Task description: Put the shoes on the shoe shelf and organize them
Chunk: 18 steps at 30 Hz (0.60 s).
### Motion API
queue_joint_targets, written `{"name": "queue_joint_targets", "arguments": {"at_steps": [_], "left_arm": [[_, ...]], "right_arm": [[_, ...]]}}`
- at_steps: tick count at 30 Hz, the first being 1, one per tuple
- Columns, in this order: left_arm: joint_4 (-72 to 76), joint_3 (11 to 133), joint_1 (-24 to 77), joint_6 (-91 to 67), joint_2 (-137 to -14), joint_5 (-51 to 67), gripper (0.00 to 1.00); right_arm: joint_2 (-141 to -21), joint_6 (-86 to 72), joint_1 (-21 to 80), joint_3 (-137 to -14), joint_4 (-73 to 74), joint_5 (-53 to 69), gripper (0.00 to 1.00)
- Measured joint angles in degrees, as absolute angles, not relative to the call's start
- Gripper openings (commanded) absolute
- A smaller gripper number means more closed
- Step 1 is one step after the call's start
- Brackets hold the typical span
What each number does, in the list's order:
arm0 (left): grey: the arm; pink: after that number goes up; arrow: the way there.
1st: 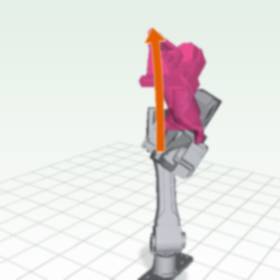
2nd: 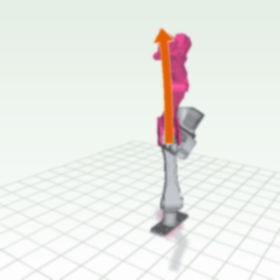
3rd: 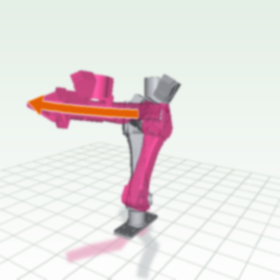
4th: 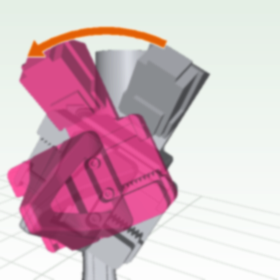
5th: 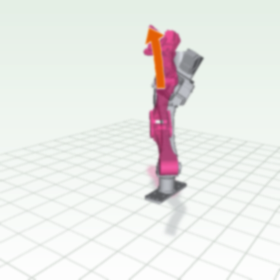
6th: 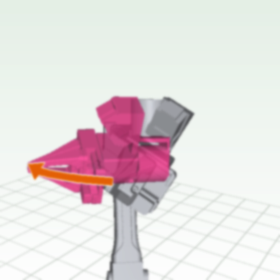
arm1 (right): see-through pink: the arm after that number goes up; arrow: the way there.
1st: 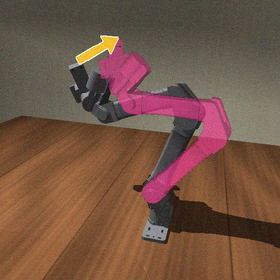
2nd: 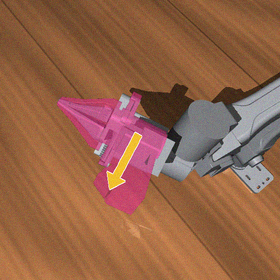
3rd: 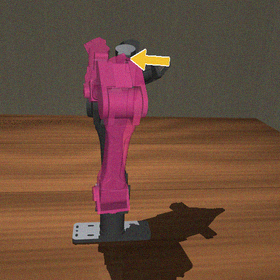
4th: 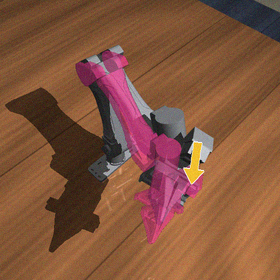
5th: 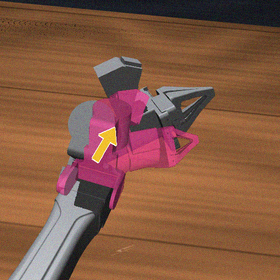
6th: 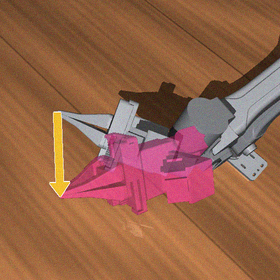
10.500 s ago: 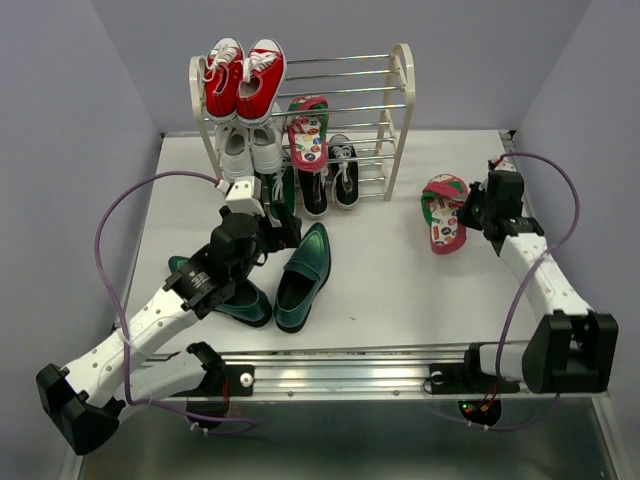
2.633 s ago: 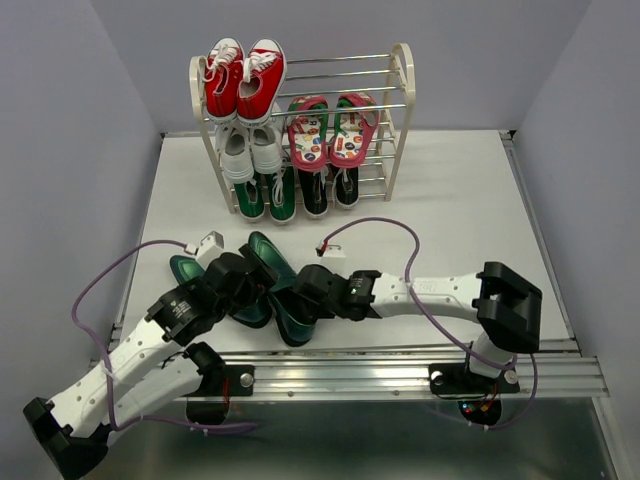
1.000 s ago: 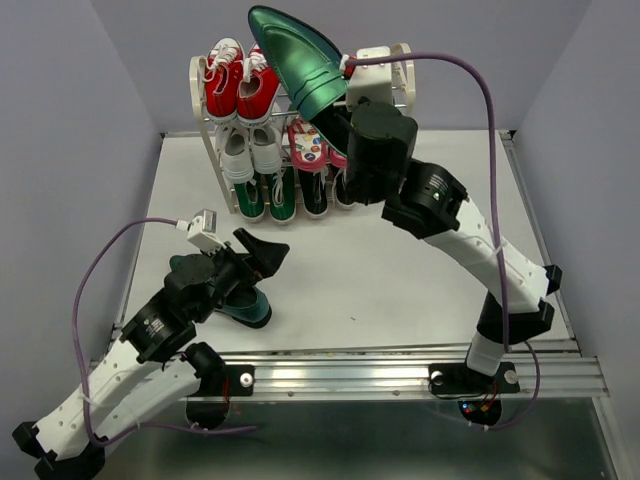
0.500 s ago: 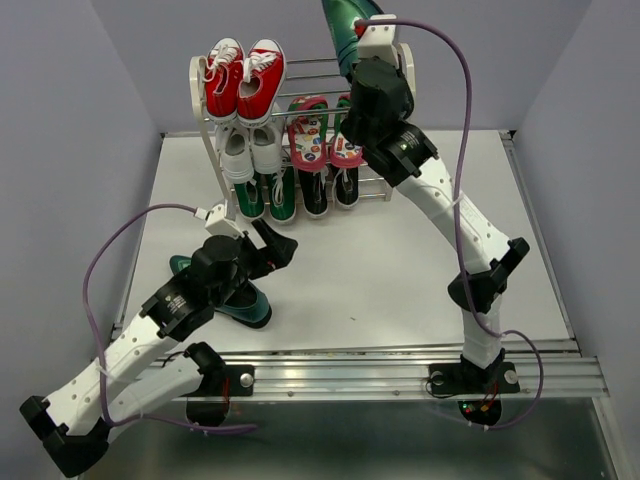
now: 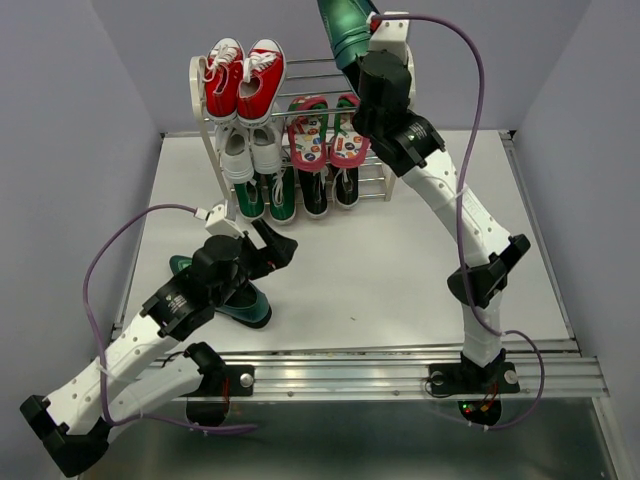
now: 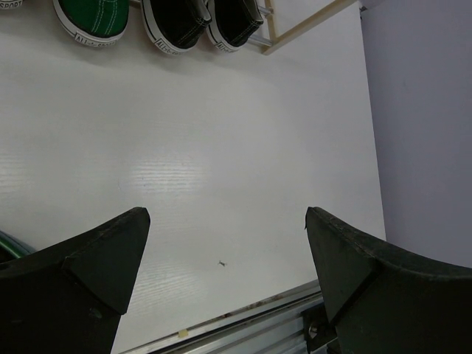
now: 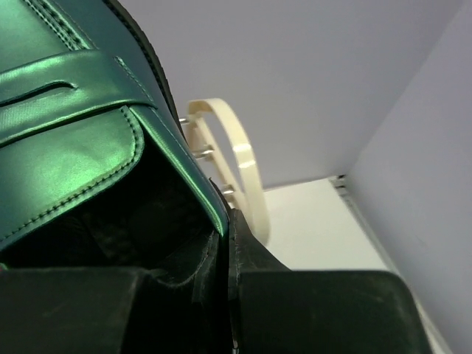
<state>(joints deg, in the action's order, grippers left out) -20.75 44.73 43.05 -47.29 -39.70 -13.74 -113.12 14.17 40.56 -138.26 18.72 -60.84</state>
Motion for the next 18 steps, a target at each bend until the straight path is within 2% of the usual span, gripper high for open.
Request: {"name": "queue_joint_targets", "arguments": {"at_steps": [6,15,17,18], "left_arm": [[-20.7,44.7,43.0,-47.4,-40.4,-13.6,0.99],[-20.1,44.6,43.0,-47.5,-40.8,-13.5,0.99],[-19.8,44.6,43.0,-47.5,-41.0,-13.5,0.99],[-19.6,44.6,43.0,-47.5,-41.2,-13.5,0.99]], "right_arm": [[-113.8,2.9,38.1,-139.3,26.7,-53.0,0.01],[-113.5,-1.2,37.5,-139.2,28.8,-53.2,0.01],[-113.5,-1.5,37.5,-139.2,28.8,-53.6,0.05],[-113.5,-1.8,37.4,-139.0,28.8,-54.0,0.11]]}}
